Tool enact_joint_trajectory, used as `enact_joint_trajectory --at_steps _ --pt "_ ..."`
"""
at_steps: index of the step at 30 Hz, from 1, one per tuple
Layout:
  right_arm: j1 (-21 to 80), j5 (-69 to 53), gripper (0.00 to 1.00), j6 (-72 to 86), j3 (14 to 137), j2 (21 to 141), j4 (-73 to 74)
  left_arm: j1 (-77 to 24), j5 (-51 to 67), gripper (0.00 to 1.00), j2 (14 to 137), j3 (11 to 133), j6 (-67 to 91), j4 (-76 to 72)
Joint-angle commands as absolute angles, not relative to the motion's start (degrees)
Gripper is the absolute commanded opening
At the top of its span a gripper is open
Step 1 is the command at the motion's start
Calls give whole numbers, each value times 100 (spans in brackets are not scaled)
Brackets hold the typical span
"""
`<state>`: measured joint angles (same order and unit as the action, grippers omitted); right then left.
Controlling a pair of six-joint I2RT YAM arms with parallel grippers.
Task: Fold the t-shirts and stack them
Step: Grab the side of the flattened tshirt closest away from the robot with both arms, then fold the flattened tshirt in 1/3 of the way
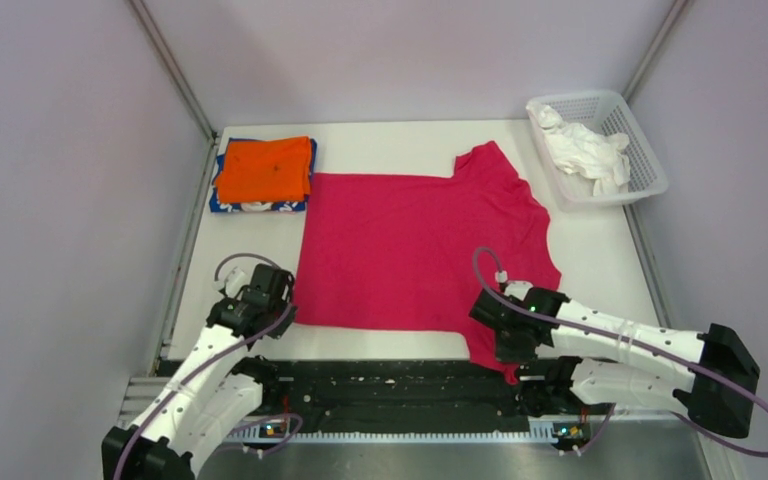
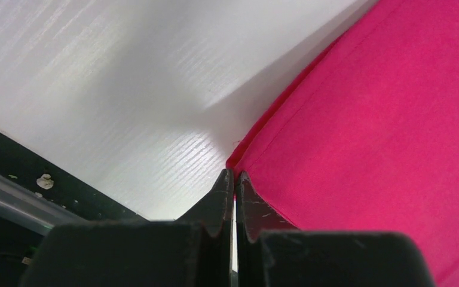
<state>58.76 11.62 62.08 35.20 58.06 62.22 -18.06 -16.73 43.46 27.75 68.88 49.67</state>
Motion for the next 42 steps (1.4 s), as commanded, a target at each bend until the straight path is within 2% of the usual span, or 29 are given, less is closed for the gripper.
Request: enact_joint_trajectory --at_steps 1,6,11,18,34,38,42 --pt "5929 1665 0 6325 3950 5792 6491 -1809 -1456 0 4103 2764 6877 4807" --pt "5430 2041 0 5827 4179 5820 5814 -1811 -1107 0 4392 2783 6600 3702" --pt "4684 2219 0 4945 4507 5957 5111 -1804 -1278 0 4995 3185 6484 3208" --pt "3730 2340 0 4055 5045 6346 4529 -1740 -1887 0 5893 3925 6451 3036" --pt "2533 1977 0 2683 5844 7484 3762 -1046 -1608 0 7508 5001 5781 2121" --pt "2355 1900 0 1556 6079 7873 3536 -1037 -1329 0 8038 5322 5582 2027" --pt "2333 1378 0 -475 6324 8269 3084 -1020 -1115 0 8540 5588 5456 2018"
